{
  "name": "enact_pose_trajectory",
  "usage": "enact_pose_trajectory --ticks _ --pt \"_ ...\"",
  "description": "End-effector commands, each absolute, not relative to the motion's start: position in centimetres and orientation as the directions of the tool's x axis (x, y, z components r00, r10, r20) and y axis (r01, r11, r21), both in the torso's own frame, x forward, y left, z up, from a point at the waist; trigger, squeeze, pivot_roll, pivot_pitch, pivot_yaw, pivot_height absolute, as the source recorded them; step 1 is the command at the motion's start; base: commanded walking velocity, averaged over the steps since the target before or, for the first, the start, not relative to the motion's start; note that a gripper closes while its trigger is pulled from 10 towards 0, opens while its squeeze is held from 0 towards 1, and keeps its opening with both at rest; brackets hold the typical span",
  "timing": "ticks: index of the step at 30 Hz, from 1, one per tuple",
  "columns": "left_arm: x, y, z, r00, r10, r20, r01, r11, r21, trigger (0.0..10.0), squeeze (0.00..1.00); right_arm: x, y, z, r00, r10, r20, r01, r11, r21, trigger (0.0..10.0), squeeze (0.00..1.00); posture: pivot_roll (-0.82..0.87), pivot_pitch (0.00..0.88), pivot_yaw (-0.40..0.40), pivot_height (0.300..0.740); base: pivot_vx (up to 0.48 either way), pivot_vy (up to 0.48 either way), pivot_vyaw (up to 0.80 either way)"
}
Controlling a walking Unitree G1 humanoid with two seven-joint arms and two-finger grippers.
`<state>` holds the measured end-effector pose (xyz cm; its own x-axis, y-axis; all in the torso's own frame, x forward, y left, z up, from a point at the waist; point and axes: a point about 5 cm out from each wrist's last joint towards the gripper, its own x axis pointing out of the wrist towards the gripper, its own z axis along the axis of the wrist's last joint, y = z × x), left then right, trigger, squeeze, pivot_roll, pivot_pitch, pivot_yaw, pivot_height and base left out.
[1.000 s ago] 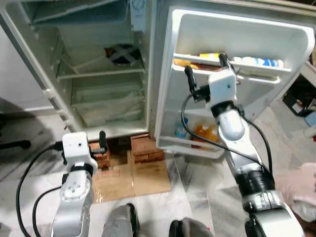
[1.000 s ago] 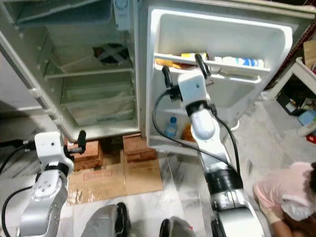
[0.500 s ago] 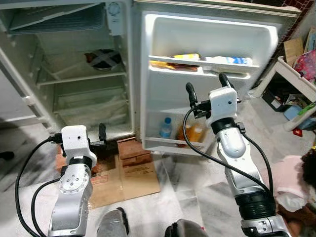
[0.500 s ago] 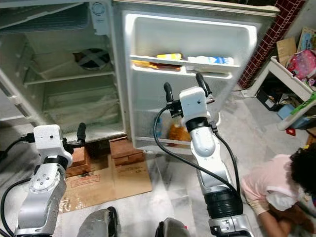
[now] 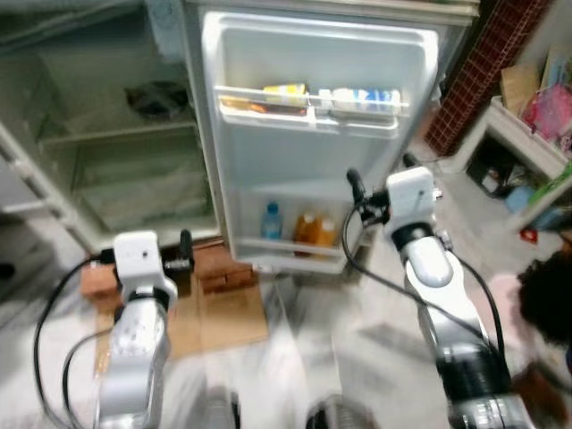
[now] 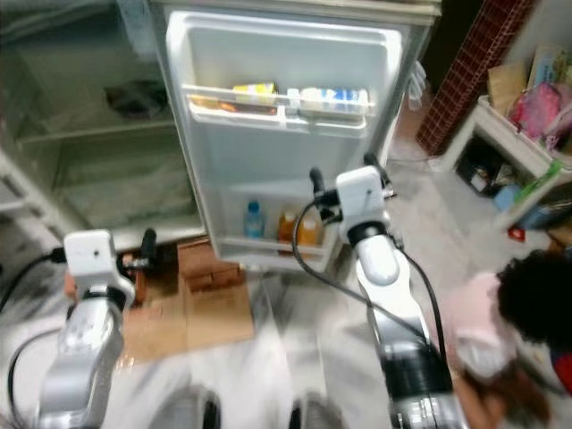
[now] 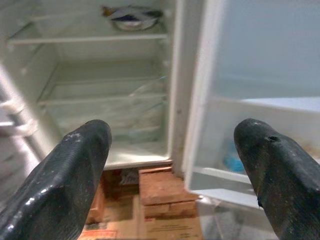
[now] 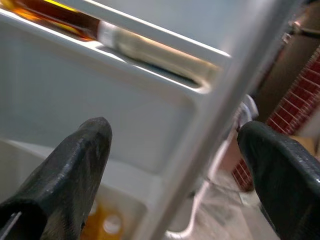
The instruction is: Restocking fridge
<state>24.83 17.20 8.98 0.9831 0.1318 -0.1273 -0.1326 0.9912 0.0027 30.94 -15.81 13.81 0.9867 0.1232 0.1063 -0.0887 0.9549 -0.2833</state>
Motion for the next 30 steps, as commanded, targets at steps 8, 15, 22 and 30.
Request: enact_pose_trajectory --ticks 8,15,22,30 --pt "24.7 17.9 9.0 0.981 0.15 -0.124 -0.148 0.989 0.021 10.0 0.0 31.4 -15.7 14.2 0.983 0.14 0.117 -0.101 0.952 -0.289 10.0 0.0 0.07 0.095 -0.024 0.74 0.0 -0.387 0.2" --pt "24.7 18.0 9.0 0.979 0.161 -0.128 -0.158 0.987 0.028 10.0 0.0 32.0 -15.9 14.1 0.989 0.109 0.1 -0.076 0.955 -0.286 10.0 0.0 0.08 0.098 -0.024 0.74 0.0 -0.237 0.7" --pt "24.7 18.1 9.0 0.976 0.18 -0.124 -0.179 0.984 0.023 10.0 0.0 32.7 -16.0 13.1 0.994 0.106 0.022 -0.097 0.961 -0.257 10.0 0.0 0.08 0.1 -0.025 0.74 0.0 0.0 0.06" --pt "24.4 18.2 9.5 0.984 0.154 -0.092 -0.153 0.988 0.022 10.0 0.0 33.9 -15.9 13.4 0.995 0.1 0.023 -0.09 0.957 -0.275 10.0 0.0 0.09 0.101 -0.025 0.74 0.046 0.0 0.0"
